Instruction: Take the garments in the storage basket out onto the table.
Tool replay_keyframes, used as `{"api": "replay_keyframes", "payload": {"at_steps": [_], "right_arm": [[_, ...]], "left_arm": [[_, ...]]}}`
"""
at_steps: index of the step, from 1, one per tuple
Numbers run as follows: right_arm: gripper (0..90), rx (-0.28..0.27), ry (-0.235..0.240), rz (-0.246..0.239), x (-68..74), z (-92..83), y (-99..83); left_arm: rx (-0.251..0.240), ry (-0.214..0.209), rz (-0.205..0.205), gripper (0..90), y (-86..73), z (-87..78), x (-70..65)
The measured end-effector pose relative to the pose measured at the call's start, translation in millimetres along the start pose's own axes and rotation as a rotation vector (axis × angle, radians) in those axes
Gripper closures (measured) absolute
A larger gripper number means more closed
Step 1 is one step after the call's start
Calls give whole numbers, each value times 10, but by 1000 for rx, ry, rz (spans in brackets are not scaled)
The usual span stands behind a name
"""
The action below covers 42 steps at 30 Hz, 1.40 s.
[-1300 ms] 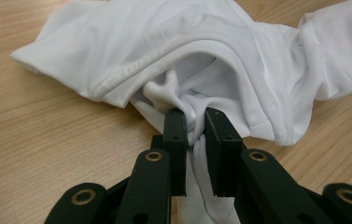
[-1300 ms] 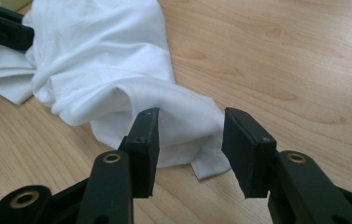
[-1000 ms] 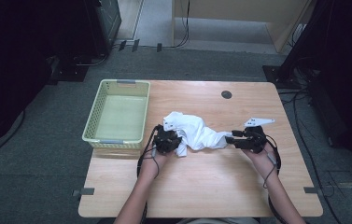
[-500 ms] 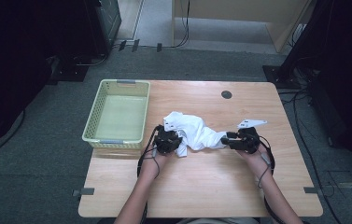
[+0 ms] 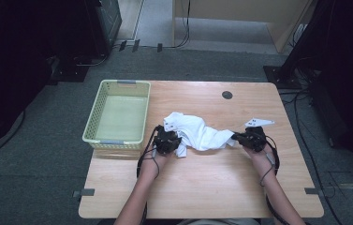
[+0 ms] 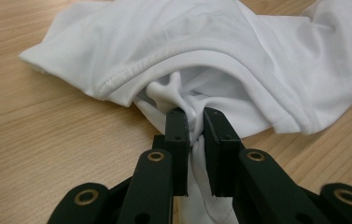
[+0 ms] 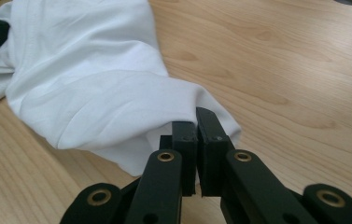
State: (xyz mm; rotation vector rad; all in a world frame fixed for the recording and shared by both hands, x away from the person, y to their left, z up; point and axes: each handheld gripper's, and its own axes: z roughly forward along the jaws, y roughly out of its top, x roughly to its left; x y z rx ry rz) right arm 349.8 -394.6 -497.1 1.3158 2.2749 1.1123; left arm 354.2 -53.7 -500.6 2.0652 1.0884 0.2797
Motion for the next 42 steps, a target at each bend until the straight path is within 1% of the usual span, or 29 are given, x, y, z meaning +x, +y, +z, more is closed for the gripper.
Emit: {"api": "replay_keyframes", "payload": {"at_steps": [1, 3, 4, 5, 6, 7, 12, 13, 14, 17, 18, 21, 25, 28, 30, 31, 35, 42], "right_arm": [[891, 0, 0, 0, 0, 0, 0], [892, -8, -10, 18, -61, -30, -14], [892, -16, -16, 37, -127, -59, -28], [892, -16, -16, 37, -127, -59, -28], [892, -20, -23, 58, -188, -86, -45], [892, -20, -23, 58, -188, -86, -45], [892, -25, -44, 109, -349, -126, -105], [892, -25, -44, 109, -349, -126, -105], [892, -25, -48, 117, -391, -126, -123], [893, -24, -52, 124, -424, -127, -139], [892, -20, -54, 135, -449, -123, -154], [892, -16, -58, 141, -475, -115, -170], [892, -8, -63, 159, -526, -106, -199], [889, -6, -71, 164, -553, -109, -215], [889, 4, -94, 146, -561, -107, -222], [889, 4, -94, 146, -561, -107, -222], [889, 3, -97, 160, -593, -114, -232], [888, 1, -117, 179, -664, -127, -266]], "left_arm": [[-2, 1, 0, 821, 1, -6, 7], [-6, 3, -2, 822, 3, -19, 18], [-6, 5, -1, 821, 4, -26, 24], [-7, 4, -3, 821, 4, -33, 27], [-9, 6, -3, 822, 4, -38, 31], [-9, 9, -4, 822, 2, -47, 34], [-14, 12, -5, 822, -28, -90, 42], [-14, 12, -5, 822, -28, -90, 42], [-15, 12, -2, 822, -30, -98, 40], [-19, 13, -5, 822, -43, -117, 29], [-20, 14, -7, 822, -50, -123, 26], [-18, 15, 0, 822, -74, -150, 23], [-22, 14, -7, 822, -120, -196, 14], [-25, 17, -7, 821, -165, -238, 4], [-27, 16, -9, 822, -195, -264, -13], [-27, 16, -8, 822, -215, -276, -25], [-20, 16, 3, 822, -290, -300, -67], [-9, 3, -2, 826, -368, -323, -107]]}}
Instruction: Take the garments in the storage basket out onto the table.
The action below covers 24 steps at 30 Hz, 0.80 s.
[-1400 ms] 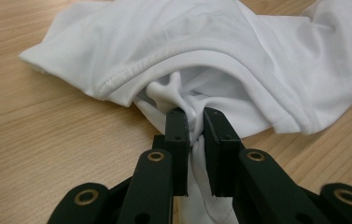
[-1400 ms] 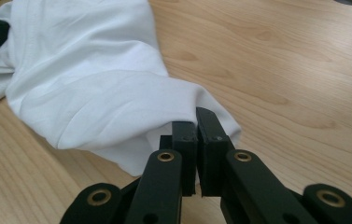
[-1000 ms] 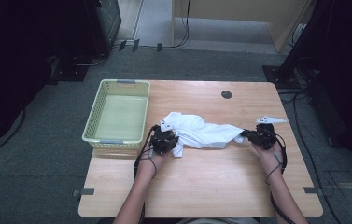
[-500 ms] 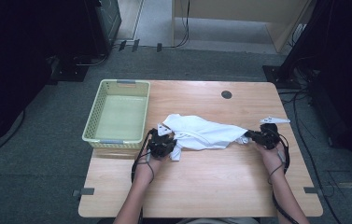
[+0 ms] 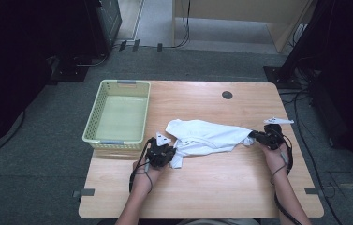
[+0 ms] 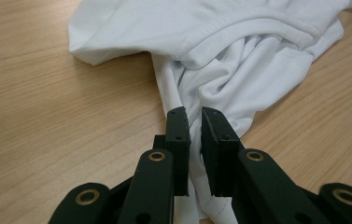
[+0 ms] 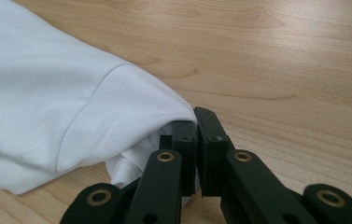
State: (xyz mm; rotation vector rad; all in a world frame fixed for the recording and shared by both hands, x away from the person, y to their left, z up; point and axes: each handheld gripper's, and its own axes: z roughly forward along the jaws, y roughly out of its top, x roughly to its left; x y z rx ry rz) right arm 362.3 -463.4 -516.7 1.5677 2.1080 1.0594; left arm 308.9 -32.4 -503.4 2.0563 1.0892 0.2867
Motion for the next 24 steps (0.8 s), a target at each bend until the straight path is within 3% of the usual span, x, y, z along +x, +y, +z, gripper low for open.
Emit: {"api": "replay_keyframes", "payload": {"at_steps": [5, 10, 15, 24], "right_arm": [[832, 7, 9, -1, 4, 15, -6], [720, 31, 30, -14, 0, -3, -11], [677, 39, 31, -32, 4, -68, -16], [663, 36, 31, -34, 26, -215, -86]], "left_arm": [[-27, -3, -23, 661, -3, 5, 19], [-47, -2, -23, 574, 4, 8, 36], [-49, -5, -24, 517, 18, 35, 41], [-60, 26, 6, 499, 87, 105, 71]]}}
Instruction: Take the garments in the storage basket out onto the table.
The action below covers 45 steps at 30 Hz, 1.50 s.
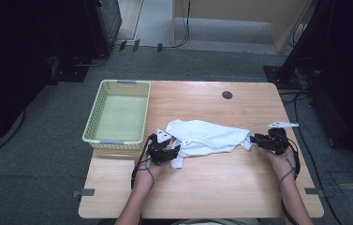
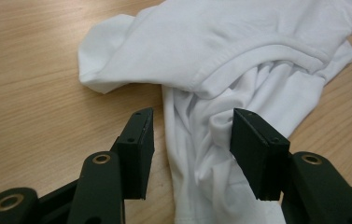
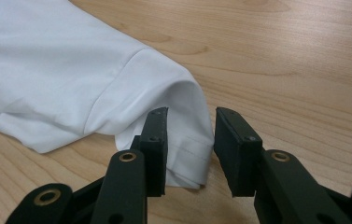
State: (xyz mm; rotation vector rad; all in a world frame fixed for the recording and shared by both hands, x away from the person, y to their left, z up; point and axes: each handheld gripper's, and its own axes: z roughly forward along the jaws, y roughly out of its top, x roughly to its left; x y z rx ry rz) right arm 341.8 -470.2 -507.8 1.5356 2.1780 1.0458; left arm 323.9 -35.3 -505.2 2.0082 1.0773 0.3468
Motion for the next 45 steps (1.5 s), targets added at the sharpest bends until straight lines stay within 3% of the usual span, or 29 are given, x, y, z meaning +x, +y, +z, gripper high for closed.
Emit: {"api": "replay_keyframes", "payload": {"at_steps": [7, 8, 10, 12, 14, 18, 21, 24, 34, 39, 45], "right_arm": [[642, 5, 3, -10, 49, 10, -12], [614, 14, 10, -18, 75, 22, -21], [591, 15, 10, -23, 91, 26, -24], [534, 11, -6, -76, 141, 38, -30], [516, 8, -14, -87, 156, 40, -31], [452, -1, -21, -92, 207, 41, -26], [423, -9, -15, -89, 250, 33, -16], [427, 0, -13, -97, 299, 31, -7], [552, -14, 31, -99, 439, 7, 21], [568, -16, 32, -101, 472, 26, 17], [601, -19, 34, -107, 523, 28, 30]], "left_arm": [[-1, 11, 6, 471, 25, 47, 54], [0, 24, 33, 430, 23, 57, 62], [-3, 29, 35, 415, 25, 60, 65], [-5, 24, 26, 405, 39, 61, 81], [-13, 34, 35, 397, 51, 64, 86], [-11, 40, 68, 317, 68, 81, 90], [-5, 38, 65, 310, 79, 89, 99], [-6, 24, 50, 305, 93, 109, 113], [-2, -4, 71, 311, 150, 156, 106], [-1, 5, 103, 315, 162, 184, 107], [3, 10, 94, 315, 195, 202, 145]]}}
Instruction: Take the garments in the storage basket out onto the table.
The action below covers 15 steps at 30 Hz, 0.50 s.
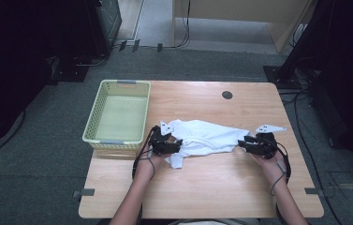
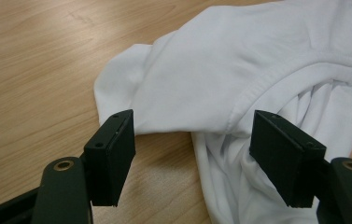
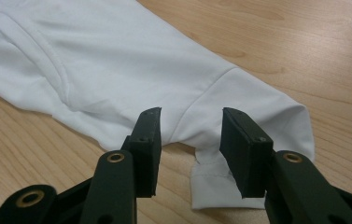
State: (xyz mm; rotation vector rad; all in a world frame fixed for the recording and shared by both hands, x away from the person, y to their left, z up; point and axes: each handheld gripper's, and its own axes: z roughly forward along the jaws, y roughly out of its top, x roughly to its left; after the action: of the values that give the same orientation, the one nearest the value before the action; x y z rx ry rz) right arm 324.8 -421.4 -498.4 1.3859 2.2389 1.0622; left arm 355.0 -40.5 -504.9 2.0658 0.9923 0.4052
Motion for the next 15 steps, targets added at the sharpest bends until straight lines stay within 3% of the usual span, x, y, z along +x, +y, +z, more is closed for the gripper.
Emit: {"api": "replay_keyframes", "payload": {"at_steps": [3, 6, 8, 13, 15], "right_arm": [[601, -3, 18, 7, 20, 1, 5], [601, -3, 35, 16, 51, 9, -1], [610, 4, 32, -8, 109, 41, -7], [613, 7, 38, -16, 158, 77, -1], [615, 4, 41, -27, 176, 89, 4]], "left_arm": [[6, 9, 4, 369, 16, 1, 1], [3, 8, 4, 368, 22, 12, 0], [-5, 8, 11, 368, 27, 25, 2], [4, 8, 14, 370, 21, 46, 1], [10, 4, 9, 428, 23, 40, -1]]}}
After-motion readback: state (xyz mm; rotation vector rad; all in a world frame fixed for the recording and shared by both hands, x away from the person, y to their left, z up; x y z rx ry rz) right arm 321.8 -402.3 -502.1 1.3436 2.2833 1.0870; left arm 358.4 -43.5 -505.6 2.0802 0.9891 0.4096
